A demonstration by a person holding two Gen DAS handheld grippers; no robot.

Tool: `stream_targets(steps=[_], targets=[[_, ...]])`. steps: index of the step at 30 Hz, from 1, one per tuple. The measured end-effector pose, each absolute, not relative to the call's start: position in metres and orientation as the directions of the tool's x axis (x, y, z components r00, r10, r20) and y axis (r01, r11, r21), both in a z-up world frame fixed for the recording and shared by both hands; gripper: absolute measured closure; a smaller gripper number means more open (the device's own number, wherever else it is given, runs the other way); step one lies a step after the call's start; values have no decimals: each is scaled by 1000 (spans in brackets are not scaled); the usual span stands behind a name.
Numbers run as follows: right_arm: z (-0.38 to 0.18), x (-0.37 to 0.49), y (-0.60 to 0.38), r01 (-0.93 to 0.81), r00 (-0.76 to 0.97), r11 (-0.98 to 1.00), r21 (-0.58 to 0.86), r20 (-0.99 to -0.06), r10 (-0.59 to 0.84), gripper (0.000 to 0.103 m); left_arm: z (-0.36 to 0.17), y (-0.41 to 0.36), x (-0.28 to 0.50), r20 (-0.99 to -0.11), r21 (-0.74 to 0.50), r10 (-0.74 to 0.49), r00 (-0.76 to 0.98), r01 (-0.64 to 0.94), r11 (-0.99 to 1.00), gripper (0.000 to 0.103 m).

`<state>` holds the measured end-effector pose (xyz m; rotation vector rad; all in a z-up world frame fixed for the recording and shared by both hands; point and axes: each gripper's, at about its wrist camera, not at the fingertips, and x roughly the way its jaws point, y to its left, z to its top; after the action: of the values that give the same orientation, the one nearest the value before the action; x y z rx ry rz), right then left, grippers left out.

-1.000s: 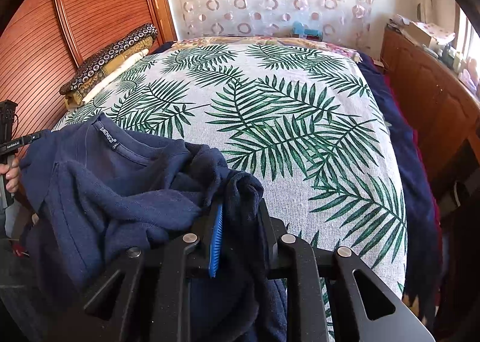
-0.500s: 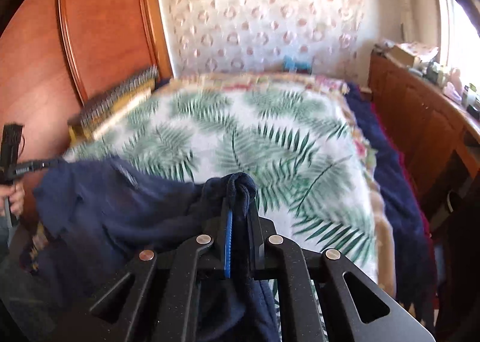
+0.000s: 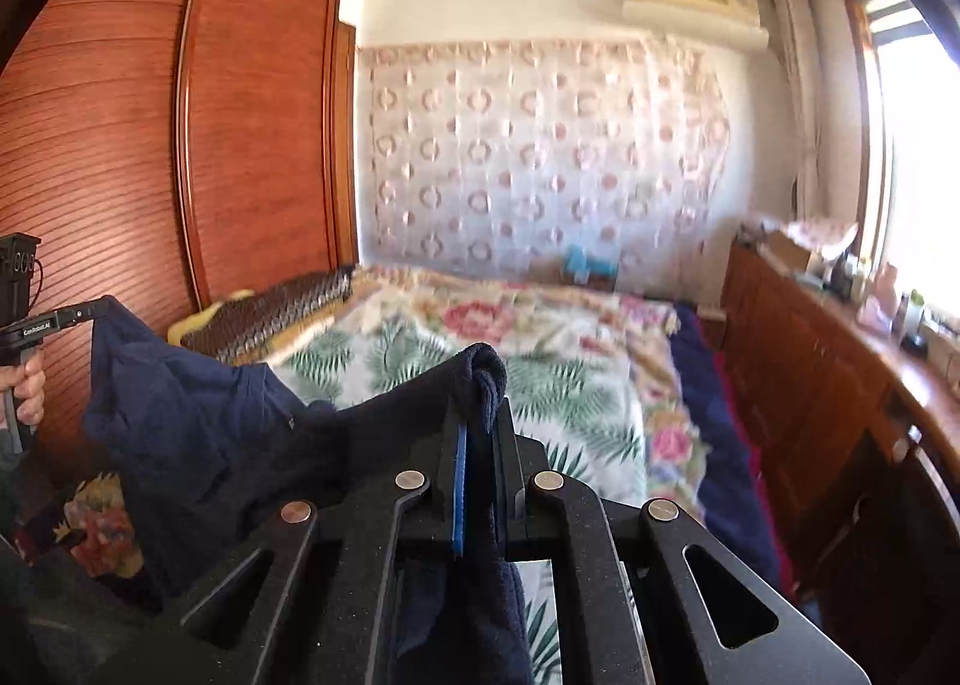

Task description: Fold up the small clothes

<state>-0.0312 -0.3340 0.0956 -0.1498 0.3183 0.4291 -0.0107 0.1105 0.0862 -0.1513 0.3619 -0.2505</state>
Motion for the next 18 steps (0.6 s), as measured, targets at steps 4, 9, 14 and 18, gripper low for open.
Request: stream_targets(steps=[4,9,14,18], targets=[[125,-42,-338,-415,886,903,-114,-276,372,97,109,116,-6,-273,-177,-254,928,211,961,101],[153,-23,-329,-382,910,907,-178,-242,336,97,142,127,42,-244,-147,-203,948,171,974,101],[162,55,-302,-319,928,920,-228,-273,254,97,143,142,130,-291,-128,-109,951,74,989,101],[135,158,-270,-269,891,934,-235,-430,148,94,89,155,220,-463,-132,-81,883,22,991,96]])
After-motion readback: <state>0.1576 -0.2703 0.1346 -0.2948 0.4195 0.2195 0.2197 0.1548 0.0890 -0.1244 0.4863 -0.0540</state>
